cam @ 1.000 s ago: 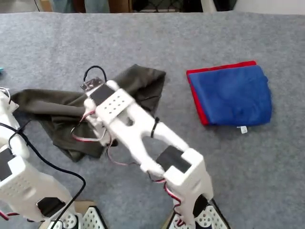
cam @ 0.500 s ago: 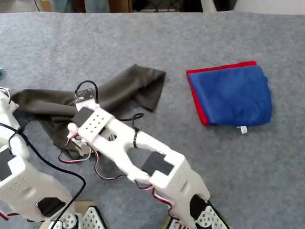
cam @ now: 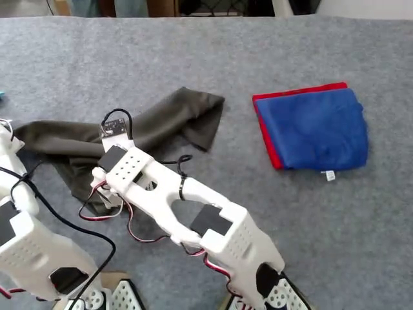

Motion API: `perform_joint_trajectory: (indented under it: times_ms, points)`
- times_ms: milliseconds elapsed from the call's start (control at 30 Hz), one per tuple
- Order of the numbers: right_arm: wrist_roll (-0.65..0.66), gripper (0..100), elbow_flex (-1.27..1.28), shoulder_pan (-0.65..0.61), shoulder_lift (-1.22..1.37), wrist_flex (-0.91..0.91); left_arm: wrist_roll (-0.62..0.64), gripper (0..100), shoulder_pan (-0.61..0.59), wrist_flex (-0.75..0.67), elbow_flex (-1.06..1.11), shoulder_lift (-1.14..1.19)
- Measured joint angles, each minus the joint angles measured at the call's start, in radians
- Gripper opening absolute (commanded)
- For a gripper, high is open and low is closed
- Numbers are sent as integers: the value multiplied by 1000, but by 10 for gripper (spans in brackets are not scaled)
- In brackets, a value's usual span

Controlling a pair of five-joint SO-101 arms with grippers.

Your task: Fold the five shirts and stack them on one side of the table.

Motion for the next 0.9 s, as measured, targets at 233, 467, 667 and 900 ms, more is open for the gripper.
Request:
perform_joint_trajectory:
  times_ms: [233, 467, 667, 900]
  points:
    - [6, 251, 72, -8, -2, -104, 0, 29, 0, 0, 0, 0]
    - [8, 198, 126, -14, -15, -146, 0, 29, 0, 0, 0, 0]
    - [64, 133, 126, -9, -15, -84, 0, 29, 0, 0, 0, 0]
    - [94, 131, 123, 55, -15, 3, 0, 29, 0, 0, 0, 0]
